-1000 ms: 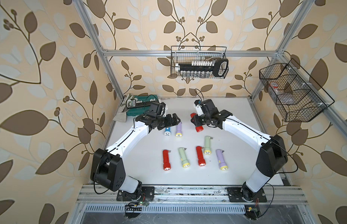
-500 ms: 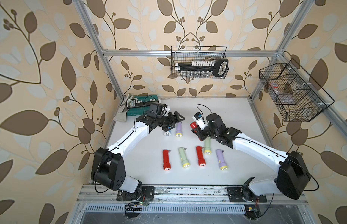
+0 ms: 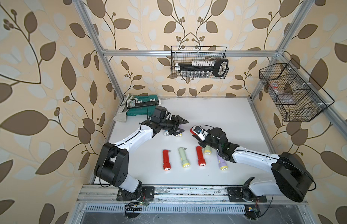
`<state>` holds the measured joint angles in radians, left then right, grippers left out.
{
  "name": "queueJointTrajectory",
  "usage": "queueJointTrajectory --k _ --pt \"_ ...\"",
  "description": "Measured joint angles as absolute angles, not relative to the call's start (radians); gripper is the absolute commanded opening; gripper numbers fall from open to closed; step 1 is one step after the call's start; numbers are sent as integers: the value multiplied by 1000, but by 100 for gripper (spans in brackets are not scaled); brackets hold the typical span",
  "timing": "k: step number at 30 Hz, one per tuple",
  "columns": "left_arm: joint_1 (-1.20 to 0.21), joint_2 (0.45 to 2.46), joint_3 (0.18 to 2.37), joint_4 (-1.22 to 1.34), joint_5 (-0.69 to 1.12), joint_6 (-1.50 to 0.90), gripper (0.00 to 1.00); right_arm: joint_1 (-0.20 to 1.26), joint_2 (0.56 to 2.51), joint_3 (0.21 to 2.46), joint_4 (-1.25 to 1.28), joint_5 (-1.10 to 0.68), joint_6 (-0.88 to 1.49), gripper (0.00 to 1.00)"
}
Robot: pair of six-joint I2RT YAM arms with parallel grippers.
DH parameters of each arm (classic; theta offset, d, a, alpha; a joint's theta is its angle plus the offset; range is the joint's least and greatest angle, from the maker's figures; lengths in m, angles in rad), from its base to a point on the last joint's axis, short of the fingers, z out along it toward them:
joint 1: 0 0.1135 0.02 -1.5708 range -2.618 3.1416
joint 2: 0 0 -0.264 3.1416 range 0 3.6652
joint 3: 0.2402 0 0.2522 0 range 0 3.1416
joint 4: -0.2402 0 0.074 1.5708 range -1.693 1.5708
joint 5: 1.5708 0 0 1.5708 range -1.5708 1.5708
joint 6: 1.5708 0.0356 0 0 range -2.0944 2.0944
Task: Close the plug at the bottom of the flashlight
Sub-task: Close the plug of the flashlight.
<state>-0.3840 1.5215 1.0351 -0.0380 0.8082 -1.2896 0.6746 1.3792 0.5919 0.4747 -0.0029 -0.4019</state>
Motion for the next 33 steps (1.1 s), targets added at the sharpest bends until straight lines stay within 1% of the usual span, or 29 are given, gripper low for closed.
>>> queueJointTrajectory --k 7,12,22,30,33 --pt "-419 1551 1015 74 813 -1423 65 688 1362 563 625 1 -462 0" --pt "-427 1552 994 99 812 -1467 61 690 1346 562 663 0 -469 0" --pt "-440 1552 991 164 806 -1531 60 692 1348 562 672 19 -469 0" --pt "-440 1550 950 204 793 -1573 54 696 1377 562 661 34 -469 0" --pt "-440 1550 933 234 789 -1597 54 696 1384 562 658 36 -469 0"
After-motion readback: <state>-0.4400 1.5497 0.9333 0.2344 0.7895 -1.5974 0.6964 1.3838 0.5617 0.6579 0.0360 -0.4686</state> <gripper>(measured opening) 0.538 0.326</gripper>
